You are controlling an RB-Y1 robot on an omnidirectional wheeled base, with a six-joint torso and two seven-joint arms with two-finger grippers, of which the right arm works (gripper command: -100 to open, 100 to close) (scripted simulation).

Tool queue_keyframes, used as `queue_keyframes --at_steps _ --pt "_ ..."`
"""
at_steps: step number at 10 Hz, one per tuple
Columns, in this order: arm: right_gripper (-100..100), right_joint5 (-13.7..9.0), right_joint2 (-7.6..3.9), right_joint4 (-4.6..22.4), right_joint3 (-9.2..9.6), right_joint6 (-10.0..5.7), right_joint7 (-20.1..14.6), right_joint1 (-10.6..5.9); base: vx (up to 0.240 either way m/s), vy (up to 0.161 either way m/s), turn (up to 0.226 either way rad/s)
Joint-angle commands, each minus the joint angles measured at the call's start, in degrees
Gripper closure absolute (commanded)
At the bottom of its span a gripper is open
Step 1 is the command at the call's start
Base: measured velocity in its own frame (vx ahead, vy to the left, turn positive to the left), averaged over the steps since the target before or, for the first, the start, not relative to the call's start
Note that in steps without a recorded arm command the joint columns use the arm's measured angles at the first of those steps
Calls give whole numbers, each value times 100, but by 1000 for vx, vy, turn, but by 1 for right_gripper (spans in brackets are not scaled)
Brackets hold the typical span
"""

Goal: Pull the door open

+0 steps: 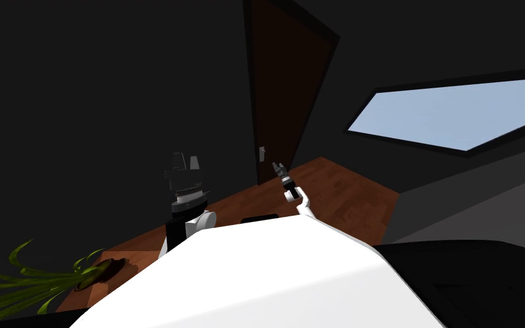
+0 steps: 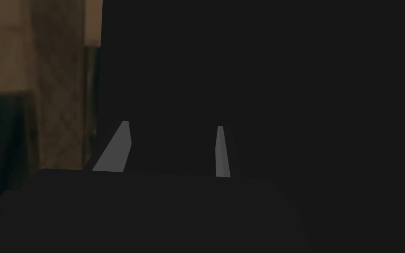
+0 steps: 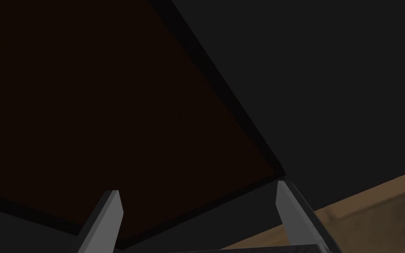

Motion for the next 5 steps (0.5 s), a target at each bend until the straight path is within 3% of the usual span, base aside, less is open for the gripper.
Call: queue_keyframes --at_steps 1,5 --pt "-100 84 -48 211 2 -28 94 -113 103 20 -34" --pt "-100 296 -122 728 18 -103 335 -382 100 14 -29"
